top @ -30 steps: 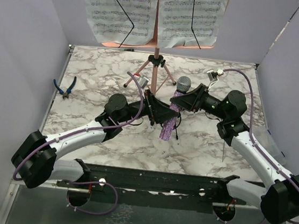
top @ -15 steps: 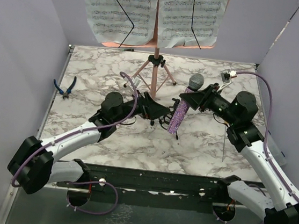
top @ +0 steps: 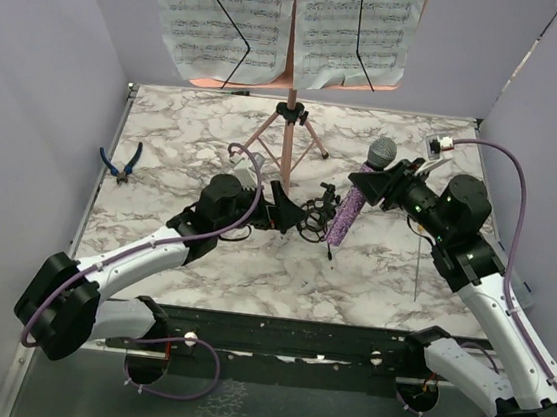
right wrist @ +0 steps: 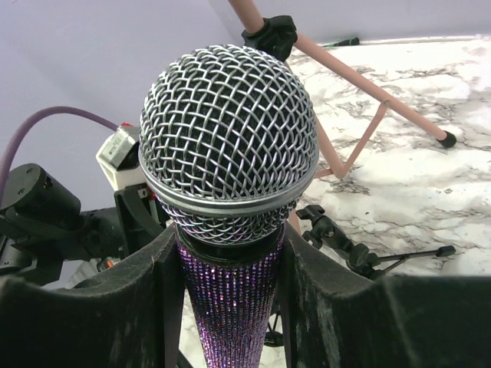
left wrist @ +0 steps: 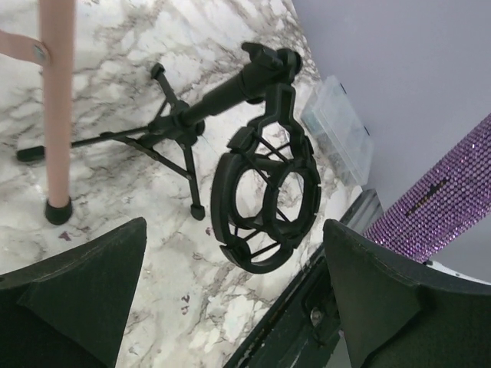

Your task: Set up the instrument practice props

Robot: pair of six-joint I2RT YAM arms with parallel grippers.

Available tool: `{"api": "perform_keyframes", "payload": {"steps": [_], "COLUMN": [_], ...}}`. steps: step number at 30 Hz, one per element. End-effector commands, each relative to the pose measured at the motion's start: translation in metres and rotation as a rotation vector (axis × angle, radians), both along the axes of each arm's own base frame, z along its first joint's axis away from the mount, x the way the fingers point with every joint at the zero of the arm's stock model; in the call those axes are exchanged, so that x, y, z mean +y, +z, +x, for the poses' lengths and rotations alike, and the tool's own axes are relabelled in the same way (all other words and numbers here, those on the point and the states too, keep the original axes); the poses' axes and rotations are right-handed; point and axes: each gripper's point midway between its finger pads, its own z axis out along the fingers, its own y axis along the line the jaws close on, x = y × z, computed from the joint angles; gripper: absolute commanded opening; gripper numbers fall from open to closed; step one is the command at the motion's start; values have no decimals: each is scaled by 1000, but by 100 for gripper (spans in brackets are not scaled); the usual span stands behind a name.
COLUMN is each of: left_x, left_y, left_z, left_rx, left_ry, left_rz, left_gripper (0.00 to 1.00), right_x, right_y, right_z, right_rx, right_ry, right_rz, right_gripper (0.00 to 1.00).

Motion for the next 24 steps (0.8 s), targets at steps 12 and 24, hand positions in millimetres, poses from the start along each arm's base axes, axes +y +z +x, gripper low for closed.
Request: {"api": "perform_keyframes", "payload": {"steps": [12, 24], "left_x": [-70, -96], "left_y": [8, 4], "left_z": [-33, -12], "left_rx": [-14, -14], "left_ry": [-184, -174], "left_rz": [-69, -51], "left_gripper": [94, 88], "right_x": [-18, -35], "right_y": [29, 42], "right_z": [-2, -8], "right_rx": [-89, -131], "right_ry": [-88, -161], "right_rz": [-18, -39], "right_gripper": [1, 0]}}
